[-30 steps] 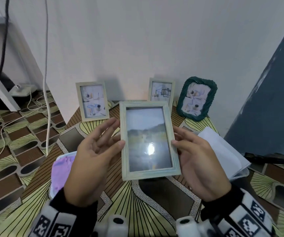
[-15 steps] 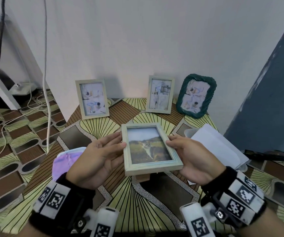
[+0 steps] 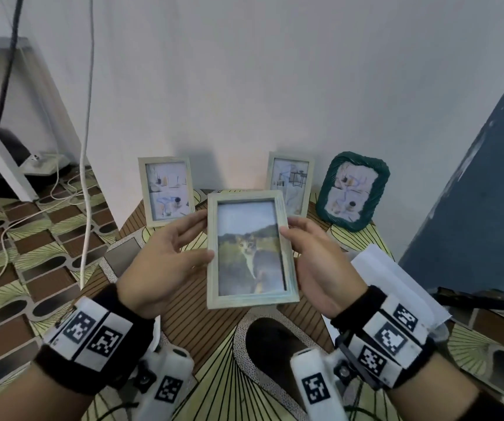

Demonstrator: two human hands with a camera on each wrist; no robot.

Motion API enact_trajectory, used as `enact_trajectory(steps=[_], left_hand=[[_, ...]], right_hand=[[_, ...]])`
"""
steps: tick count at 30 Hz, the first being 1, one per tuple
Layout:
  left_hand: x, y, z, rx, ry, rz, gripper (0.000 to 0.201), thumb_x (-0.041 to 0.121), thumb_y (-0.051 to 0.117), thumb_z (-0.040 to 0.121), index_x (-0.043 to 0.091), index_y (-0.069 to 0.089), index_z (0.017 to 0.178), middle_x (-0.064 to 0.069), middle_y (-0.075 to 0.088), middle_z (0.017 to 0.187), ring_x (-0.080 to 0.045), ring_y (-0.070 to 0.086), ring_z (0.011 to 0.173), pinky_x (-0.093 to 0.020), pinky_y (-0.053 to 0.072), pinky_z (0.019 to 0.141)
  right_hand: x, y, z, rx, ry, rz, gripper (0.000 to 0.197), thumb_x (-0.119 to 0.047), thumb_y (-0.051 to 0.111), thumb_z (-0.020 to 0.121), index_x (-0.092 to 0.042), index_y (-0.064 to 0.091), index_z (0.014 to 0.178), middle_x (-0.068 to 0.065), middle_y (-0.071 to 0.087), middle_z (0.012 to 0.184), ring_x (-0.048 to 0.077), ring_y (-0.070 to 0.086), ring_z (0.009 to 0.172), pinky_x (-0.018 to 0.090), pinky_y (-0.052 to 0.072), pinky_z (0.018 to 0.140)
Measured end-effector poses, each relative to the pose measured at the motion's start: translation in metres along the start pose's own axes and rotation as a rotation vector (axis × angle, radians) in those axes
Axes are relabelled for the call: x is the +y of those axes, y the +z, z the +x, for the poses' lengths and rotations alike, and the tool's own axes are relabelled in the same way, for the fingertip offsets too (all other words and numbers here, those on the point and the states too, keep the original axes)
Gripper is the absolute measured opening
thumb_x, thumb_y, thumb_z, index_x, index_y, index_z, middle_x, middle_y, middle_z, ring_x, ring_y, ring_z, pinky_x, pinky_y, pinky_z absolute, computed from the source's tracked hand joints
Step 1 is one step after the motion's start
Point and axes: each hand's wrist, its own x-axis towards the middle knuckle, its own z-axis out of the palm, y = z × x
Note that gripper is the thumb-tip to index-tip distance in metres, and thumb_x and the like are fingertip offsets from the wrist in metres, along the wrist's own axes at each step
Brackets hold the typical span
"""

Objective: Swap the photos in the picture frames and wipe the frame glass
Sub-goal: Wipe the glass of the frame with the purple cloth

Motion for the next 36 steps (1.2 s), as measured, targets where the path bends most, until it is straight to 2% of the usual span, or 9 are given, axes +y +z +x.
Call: enact_trajectory(steps=[2,7,11,14,18,27,30,33,36], left_hand=[[0.007,-0.006,0.012,0.009,0.067,0.103,0.069,-0.021,0.053,0.085,0.024,0.049,0.138,0.017,0.059,0.134,-0.012,0.070,0.095,-0.026,0.058,0.069],[0.016,-0.017,0.048,0.069,0.154,0.280,0.076,-0.015,0.057,0.087,0.030,0.040,0.145,0.023,0.052,0.138,-0.007,0.062,0.112,-0.026,0.055,0.083],[0.016,-0.020,0.087,0.110,0.148,0.258,0.069,-0.007,0.051,0.094,0.026,0.029,0.151,0.015,0.036,0.152,-0.015,0.052,0.127,-0.043,0.046,0.105],[0.015,-0.023,0.116,0.095,0.144,0.197,0.068,-0.004,0.048,0.096,0.027,0.026,0.152,0.019,0.036,0.151,-0.016,0.050,0.130,-0.043,0.049,0.102],[0.011,-0.033,0.152,0.076,0.123,0.201,0.070,-0.004,0.049,0.095,0.030,0.024,0.152,0.027,0.043,0.137,-0.013,0.046,0.132,-0.045,0.048,0.103],[-0.010,-0.052,0.209,0.113,0.117,0.243,0.071,-0.009,0.042,0.096,0.024,0.016,0.154,0.014,0.025,0.156,-0.001,0.033,0.133,-0.021,0.049,0.097],[-0.020,-0.055,0.221,0.123,0.101,0.302,0.072,-0.010,0.039,0.096,0.023,0.014,0.155,0.012,0.020,0.158,0.005,0.027,0.127,-0.002,0.045,0.081],[-0.032,-0.057,0.230,0.118,0.082,0.310,0.073,-0.010,0.041,0.096,0.023,0.012,0.155,0.011,0.019,0.158,0.003,0.026,0.128,0.002,0.043,0.074],[-0.043,-0.059,0.234,0.113,0.048,0.299,0.076,-0.008,0.043,0.096,0.026,0.008,0.155,0.011,0.015,0.160,0.002,0.025,0.130,-0.010,0.045,0.091]], right_hand=[[-0.003,0.007,0.016,0.012,-0.058,-0.038,0.030,-0.012,0.053,0.099,-0.012,0.053,0.129,0.002,0.076,0.084,0.017,0.073,0.075,0.035,0.059,0.063],[-0.005,0.029,0.064,0.083,-0.161,-0.154,0.026,-0.020,0.052,0.101,-0.026,0.056,0.126,0.010,0.066,0.122,0.029,0.068,0.107,0.055,0.054,0.094],[-0.006,0.038,0.109,0.089,-0.238,-0.206,0.025,-0.023,0.046,0.104,-0.037,0.052,0.124,0.004,0.067,0.108,0.008,0.074,0.077,0.030,0.061,0.065],[-0.006,0.040,0.142,0.108,-0.244,-0.231,0.027,-0.019,0.043,0.104,-0.038,0.050,0.123,0.003,0.067,0.098,0.007,0.073,0.072,0.024,0.058,0.058],[-0.005,0.039,0.181,0.096,-0.212,-0.284,0.026,-0.019,0.041,0.105,-0.040,0.050,0.117,0.015,0.065,0.115,0.029,0.072,0.094,0.050,0.059,0.084],[0.011,0.038,0.251,0.062,-0.216,-0.391,0.025,-0.017,0.033,0.107,-0.033,0.041,0.124,0.012,0.061,0.114,0.016,0.065,0.090,0.027,0.054,0.070],[0.020,0.038,0.264,0.074,-0.212,-0.422,0.027,-0.018,0.031,0.107,-0.036,0.035,0.127,0.005,0.050,0.123,0.021,0.052,0.112,0.035,0.039,0.095],[0.028,0.035,0.275,0.091,-0.199,-0.448,0.028,-0.018,0.030,0.107,-0.034,0.033,0.130,0.008,0.050,0.127,0.023,0.053,0.113,0.035,0.042,0.094],[0.035,0.032,0.279,0.112,-0.174,-0.486,0.026,-0.019,0.031,0.107,-0.034,0.034,0.128,0.015,0.056,0.121,0.029,0.060,0.103,0.044,0.052,0.092]])
